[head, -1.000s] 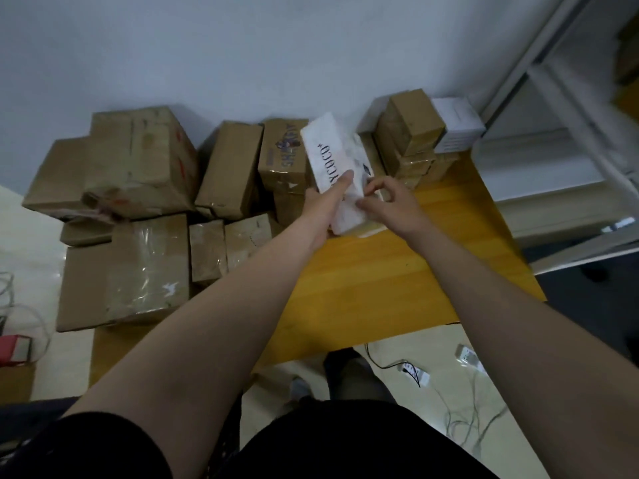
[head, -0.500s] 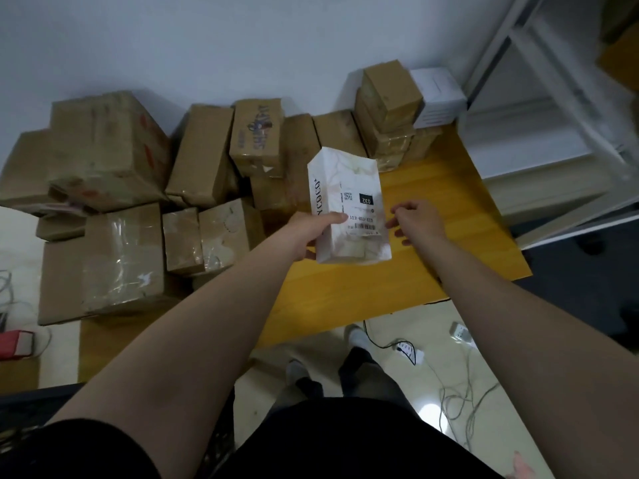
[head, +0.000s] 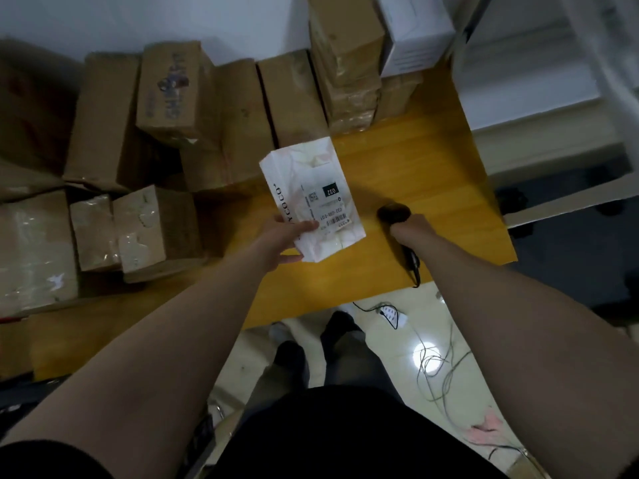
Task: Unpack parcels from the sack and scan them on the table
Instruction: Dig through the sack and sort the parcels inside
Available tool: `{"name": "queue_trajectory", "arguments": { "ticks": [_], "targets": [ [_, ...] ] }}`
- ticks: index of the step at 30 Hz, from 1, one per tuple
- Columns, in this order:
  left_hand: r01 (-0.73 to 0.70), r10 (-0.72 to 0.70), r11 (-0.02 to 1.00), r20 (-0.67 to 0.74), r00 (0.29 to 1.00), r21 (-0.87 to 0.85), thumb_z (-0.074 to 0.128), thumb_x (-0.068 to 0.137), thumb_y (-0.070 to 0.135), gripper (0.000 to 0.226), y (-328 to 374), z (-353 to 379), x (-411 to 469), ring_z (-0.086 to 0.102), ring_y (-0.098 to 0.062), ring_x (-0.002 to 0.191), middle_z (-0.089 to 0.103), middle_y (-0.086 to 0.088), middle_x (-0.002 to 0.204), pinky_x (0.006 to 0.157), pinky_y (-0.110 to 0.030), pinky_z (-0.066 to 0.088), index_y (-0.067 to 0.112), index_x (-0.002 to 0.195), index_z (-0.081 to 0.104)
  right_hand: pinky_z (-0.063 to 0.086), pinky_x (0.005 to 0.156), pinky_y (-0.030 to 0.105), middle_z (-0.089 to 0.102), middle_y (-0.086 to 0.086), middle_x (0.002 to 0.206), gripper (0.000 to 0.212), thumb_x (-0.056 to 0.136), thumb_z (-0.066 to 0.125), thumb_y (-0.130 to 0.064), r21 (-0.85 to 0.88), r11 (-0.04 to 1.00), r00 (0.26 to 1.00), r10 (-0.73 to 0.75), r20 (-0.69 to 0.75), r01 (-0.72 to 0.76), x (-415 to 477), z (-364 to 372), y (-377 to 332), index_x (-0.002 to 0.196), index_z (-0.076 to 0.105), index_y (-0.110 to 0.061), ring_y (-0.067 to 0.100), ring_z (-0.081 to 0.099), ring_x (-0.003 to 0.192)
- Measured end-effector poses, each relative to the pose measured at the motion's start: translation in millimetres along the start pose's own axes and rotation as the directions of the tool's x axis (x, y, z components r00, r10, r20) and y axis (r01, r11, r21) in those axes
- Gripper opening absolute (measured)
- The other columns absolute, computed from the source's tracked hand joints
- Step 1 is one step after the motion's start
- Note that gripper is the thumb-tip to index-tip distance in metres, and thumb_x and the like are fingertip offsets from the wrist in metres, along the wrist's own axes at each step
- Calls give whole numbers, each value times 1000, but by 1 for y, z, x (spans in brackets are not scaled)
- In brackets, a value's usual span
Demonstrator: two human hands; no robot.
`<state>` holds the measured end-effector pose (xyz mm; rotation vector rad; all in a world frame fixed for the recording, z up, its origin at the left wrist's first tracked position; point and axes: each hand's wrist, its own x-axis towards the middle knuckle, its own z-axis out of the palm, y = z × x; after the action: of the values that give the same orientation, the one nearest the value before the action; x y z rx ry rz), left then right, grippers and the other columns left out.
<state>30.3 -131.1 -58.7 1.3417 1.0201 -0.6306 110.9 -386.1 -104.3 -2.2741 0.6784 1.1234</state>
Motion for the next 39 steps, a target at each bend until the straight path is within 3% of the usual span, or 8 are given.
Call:
{"name": "queue_trajectory", "arguments": {
  "ticks": [5, 8, 11, 16, 19, 22, 29, 39],
  "targets": [
    [-22, 21, 999, -52, 998, -26, 91, 77, 20, 73, -12, 4, 14, 69, -22, 110, 67, 2, 126, 73, -43, 63, 21, 135, 46, 40, 52, 36, 46, 10, 84, 24, 95, 55, -4, 71, 997, 998, 17, 54, -21, 31, 15, 9, 115, 44, -12, 23, 46, 70],
    [-34, 33, 999, -53, 998, -26, 90, 78, 21, 71, -19, -3, 16, 69, -22, 110, 66, 3, 125, 70, -40, 63, 23, 134, 46, 55, 79, 48, 53, 14, 95, 20, 90, 65, -3, 172, 984, 994, 26, 111, -44, 37, 23, 12, 106, 55, -4, 30, 54, 85],
    [-37, 35, 999, -57, 998, -31, 91, 77, 23, 73, -22, -12, 13, 70, -23, 109, 66, 2, 124, 70, -41, 64, 23, 135, 46, 53, 68, 43, 52, 13, 81, 15, 88, 67, -9, 399, 916, 999, 5, 46, -23, 20, 24, -3, 99, 58, -7, 30, 54, 71],
    [-57, 55, 998, -39, 998, -41, 89, 78, 27, 71, -15, -26, -4, 72, -23, 104, 70, -1, 124, 68, -42, 63, 21, 137, 49, 47, 51, 32, 65, 13, 73, 5, 87, 62, -4, 660, 728, 889, -410, 203, 186, -33, 8, -47, 90, 63, -8, 31, 66, 62],
    [-93, 92, 995, -23, 995, -41, 89, 79, 29, 58, -9, -38, -20, 74, -25, 99, 73, -3, 118, 68, -45, 64, 20, 127, 58, 52, 56, 36, 75, 21, 103, 17, 89, 61, -5, 611, 757, 773, -525, 356, 233, -69, 13, -71, 105, 65, -5, 37, 74, 86],
    [-132, 130, 990, -40, 991, -57, 91, 76, 32, 52, -8, -61, -37, 74, -28, 98, 73, -5, 114, 69, -47, 65, 18, 118, 64, 53, 64, 42, 75, 20, 114, 20, 86, 59, -2, 533, 797, 779, -516, 356, 284, -98, 26, -84, 102, 71, -2, 36, 71, 92],
    [-242, 228, 954, -99, 969, -176, 89, 79, 30, 45, -12, -138, -80, 73, -29, 103, 75, -8, 117, 70, -44, 64, 17, 116, 66, 52, 60, 37, 75, 13, 107, 15, 92, 68, -9, 239, 867, 761, -499, 415, 438, -150, 39, -105, 107, 69, -7, 28, 75, 88],
    [-408, 350, 895, -282, 893, -180, 91, 72, 11, 44, 14, -197, -128, 71, -22, 90, 73, 1, 105, 49, -32, 59, 21, 104, 63, 55, 57, 38, 67, 18, 78, 12, 98, 68, -20, 226, 672, 641, -740, 203, 705, -245, 37, -162, 98, 65, -8, 30, 67, 60]
  ]
}}
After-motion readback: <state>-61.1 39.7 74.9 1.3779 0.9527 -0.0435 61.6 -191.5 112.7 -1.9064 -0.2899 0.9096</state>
